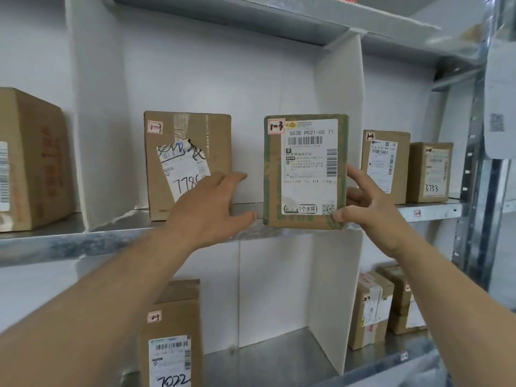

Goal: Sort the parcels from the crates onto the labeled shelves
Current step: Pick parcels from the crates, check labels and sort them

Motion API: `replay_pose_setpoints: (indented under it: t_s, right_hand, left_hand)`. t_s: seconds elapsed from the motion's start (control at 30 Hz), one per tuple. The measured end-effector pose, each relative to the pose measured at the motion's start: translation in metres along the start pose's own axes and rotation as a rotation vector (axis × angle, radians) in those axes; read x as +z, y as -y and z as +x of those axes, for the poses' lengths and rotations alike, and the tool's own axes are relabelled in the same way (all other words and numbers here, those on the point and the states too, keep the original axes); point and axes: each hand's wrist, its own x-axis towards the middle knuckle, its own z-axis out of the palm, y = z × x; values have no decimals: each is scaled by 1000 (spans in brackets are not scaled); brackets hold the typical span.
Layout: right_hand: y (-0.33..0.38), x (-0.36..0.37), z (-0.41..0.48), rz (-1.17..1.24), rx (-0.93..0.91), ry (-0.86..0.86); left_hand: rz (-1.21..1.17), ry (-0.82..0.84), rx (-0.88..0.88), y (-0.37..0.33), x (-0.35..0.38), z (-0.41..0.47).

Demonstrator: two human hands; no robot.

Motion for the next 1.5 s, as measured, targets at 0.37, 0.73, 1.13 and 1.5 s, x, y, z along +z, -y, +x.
replay_pose_setpoints:
  t_s: [0.37,0.73,1.13,1.5]
  right_hand:
    - [-30,-14,53,-22,34,-15]
    - [-74,-7,110,-237,145,62]
    - [-87,-7,111,-393,118,68]
    - [-63,14,36,-511,-211,-45]
  left_hand:
    - [-618,9,-157,-33,40,53]
    - [-530,-29,-334,-34,92,108]
    - [-465,11,-394,-37,94,105]
    - [-36,-338,-313,-69,69,5]
